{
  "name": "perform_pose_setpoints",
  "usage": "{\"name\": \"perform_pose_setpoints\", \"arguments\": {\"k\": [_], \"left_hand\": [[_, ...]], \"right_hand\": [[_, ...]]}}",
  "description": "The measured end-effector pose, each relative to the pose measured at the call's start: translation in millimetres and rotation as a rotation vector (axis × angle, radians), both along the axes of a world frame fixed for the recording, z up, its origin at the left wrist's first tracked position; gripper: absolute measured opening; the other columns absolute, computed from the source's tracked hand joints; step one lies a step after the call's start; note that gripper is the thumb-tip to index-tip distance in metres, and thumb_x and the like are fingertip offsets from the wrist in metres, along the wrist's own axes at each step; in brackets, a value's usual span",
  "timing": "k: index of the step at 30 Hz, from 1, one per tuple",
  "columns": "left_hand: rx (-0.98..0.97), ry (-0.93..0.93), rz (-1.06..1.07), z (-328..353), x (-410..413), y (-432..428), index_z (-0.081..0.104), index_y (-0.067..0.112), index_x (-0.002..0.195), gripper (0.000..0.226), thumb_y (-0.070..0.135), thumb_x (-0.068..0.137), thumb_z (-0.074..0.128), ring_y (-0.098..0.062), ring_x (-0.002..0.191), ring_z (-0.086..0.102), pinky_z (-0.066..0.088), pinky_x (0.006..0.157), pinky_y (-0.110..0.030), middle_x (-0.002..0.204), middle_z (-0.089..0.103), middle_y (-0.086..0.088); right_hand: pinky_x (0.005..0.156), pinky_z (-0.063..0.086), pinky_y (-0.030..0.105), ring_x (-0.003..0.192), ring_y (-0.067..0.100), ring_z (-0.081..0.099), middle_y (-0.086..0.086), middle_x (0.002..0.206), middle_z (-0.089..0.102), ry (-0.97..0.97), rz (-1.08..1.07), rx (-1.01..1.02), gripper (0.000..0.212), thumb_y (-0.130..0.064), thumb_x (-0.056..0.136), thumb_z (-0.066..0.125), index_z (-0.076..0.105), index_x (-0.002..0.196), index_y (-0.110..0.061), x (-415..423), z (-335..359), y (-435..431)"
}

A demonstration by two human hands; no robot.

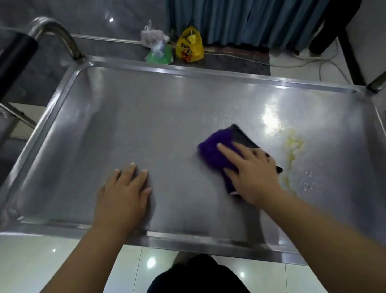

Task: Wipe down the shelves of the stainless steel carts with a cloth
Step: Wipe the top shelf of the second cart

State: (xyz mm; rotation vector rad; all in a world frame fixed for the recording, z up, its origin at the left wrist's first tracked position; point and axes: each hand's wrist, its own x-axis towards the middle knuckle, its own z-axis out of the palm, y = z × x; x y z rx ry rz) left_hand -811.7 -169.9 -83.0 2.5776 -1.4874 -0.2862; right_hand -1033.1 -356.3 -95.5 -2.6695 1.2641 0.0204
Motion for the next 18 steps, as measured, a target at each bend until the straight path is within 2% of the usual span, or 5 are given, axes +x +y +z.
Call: {"name": "perform_pose_setpoints", "arguments": {"k": [3,5,10,12,18], "left_hand": [[0.051,0.015,-0.017,-2,-1,11,0.062,0.014,0.121,0.040,0.026,0.083,0.066,-0.044,0.121,0.045,0.042,0.093,-0.056,0.135,0.052,-0.012],[0.068,0.014,-0.039,-4,-2,16,0.059,0.016,0.124,0.042,0.029,0.084,0.064,-0.042,0.124,0.042,0.040,0.095,-0.055,0.139,0.048,-0.011],[0.126,-0.011,-0.069,-9,1,23,0.047,0.023,0.134,0.046,0.037,0.090,0.050,-0.038,0.132,0.030,0.034,0.104,-0.052,0.148,0.035,-0.006],[0.124,-0.016,-0.081,-9,2,26,0.046,0.024,0.134,0.046,0.038,0.091,0.049,-0.037,0.133,0.030,0.034,0.104,-0.052,0.149,0.033,-0.005],[0.147,0.011,-0.125,-8,-7,37,0.039,0.027,0.138,0.045,0.040,0.095,0.040,-0.036,0.137,0.022,0.029,0.107,-0.050,0.152,0.026,-0.003]], "right_hand": [[0.100,0.025,0.051,0.129,0.034,0.028,-0.003,0.154,0.024,0.045,-0.336,0.060,0.055,-0.049,0.095,0.036,0.014,0.145,-0.047,2,0,0],[0.100,0.025,0.051,0.129,0.036,0.026,-0.002,0.156,0.019,0.072,-0.348,0.073,0.055,-0.050,0.095,0.033,0.011,0.145,-0.046,18,3,23],[0.090,0.034,0.043,0.115,0.032,0.039,-0.003,0.151,0.033,-0.033,0.192,0.027,0.054,-0.045,0.092,0.045,0.025,0.142,-0.048,15,6,94],[0.088,0.039,0.040,0.106,0.030,0.043,-0.006,0.149,0.037,-0.024,0.251,0.005,0.053,-0.045,0.092,0.046,0.027,0.142,-0.049,-8,8,86],[0.093,0.034,0.037,0.111,0.033,0.045,0.004,0.146,0.038,0.111,-0.367,-0.003,0.058,-0.049,0.095,0.035,0.015,0.148,-0.039,-46,8,68]]}}
